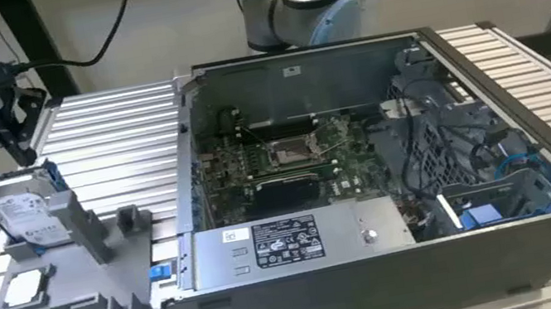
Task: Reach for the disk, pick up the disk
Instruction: 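Reach for the disk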
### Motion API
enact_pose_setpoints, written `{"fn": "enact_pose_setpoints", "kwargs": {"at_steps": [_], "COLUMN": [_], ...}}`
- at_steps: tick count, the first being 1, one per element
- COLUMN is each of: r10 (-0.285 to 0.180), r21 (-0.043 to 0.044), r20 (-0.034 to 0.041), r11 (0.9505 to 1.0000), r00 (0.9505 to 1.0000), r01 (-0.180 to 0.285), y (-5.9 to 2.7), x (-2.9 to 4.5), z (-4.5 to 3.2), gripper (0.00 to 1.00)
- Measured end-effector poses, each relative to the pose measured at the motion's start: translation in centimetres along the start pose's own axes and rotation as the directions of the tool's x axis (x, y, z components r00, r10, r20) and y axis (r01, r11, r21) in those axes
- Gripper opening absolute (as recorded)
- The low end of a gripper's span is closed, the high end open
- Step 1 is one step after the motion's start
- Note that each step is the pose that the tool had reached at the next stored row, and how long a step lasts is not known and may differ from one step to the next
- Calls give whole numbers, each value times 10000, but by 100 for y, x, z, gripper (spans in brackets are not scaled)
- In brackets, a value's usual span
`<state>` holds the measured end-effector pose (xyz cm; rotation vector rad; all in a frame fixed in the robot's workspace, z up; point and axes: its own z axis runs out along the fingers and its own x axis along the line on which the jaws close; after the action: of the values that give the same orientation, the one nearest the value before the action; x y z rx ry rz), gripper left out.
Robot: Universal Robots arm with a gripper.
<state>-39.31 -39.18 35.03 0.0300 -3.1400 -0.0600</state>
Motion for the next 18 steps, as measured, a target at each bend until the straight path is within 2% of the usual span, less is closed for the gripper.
{"fn": "enact_pose_setpoints", "kwargs": {"at_steps": [14,18], "r10": [1,0], "r21": [1,1], "r20": [0,5], "r11": [10000,10000], "r00": [10000,10000], "r01": [-1,0], "y": [3,29], "x": [5,104], "z": [0,2], "gripper": [0,0]}}
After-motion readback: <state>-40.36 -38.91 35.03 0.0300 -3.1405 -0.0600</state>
